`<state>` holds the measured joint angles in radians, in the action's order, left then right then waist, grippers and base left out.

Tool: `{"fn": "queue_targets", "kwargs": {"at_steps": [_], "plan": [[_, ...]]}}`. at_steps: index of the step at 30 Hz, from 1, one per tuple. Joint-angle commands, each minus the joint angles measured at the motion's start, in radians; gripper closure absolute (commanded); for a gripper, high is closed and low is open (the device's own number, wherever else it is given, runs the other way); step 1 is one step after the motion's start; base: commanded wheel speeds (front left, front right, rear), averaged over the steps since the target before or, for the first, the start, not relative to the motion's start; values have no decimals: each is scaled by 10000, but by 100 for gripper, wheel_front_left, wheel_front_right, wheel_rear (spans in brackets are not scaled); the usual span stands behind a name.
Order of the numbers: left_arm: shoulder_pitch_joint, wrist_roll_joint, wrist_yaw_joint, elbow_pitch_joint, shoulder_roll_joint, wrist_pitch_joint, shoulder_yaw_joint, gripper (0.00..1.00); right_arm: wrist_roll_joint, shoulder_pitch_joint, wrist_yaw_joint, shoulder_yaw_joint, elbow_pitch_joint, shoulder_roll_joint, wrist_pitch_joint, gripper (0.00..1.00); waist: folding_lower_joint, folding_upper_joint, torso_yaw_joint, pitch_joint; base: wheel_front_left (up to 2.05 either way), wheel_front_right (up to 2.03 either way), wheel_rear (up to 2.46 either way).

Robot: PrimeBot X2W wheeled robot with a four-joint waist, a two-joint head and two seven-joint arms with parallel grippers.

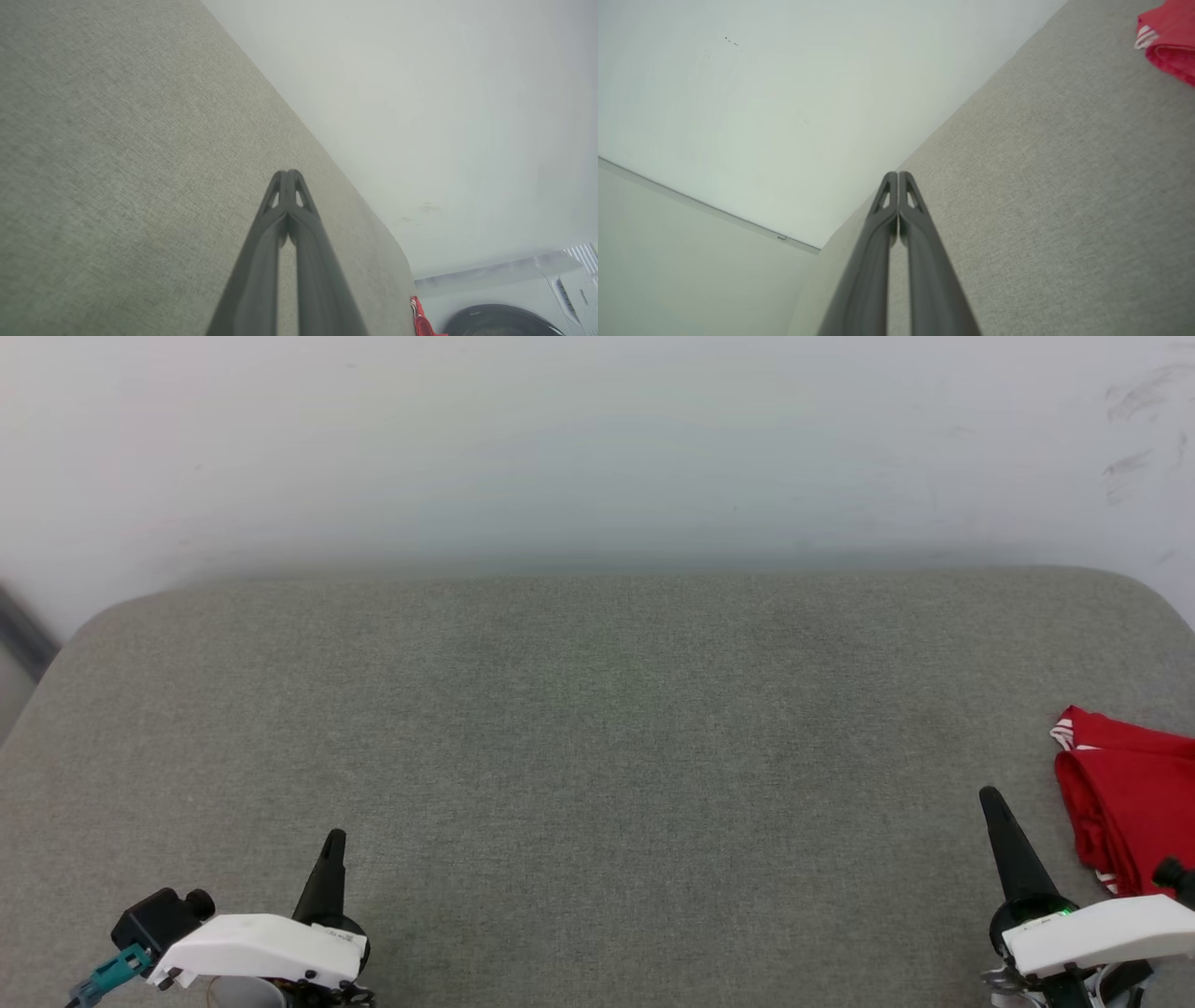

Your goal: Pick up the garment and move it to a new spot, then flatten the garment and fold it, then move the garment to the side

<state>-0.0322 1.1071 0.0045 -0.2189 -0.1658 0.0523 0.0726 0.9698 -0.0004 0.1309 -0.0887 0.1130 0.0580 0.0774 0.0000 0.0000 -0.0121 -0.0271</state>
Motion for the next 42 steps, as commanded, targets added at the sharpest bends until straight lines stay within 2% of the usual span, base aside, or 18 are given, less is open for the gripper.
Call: {"fn": "queue_targets", "kwargs": {"at_steps": [1, 42], "plan": [[-287, 240, -100, 64, 28, -74, -139, 100, 330, -254, 1, -36, -10, -21, 11, 100, 0, 0, 3, 6, 0, 0, 0], [-639, 3370, -946, -146, 731, -1089, -1245, 100, 4255, -851, -1, -182, 856, -68, 255, 100, 0, 0, 70, 175, 0, 0, 0]]}}
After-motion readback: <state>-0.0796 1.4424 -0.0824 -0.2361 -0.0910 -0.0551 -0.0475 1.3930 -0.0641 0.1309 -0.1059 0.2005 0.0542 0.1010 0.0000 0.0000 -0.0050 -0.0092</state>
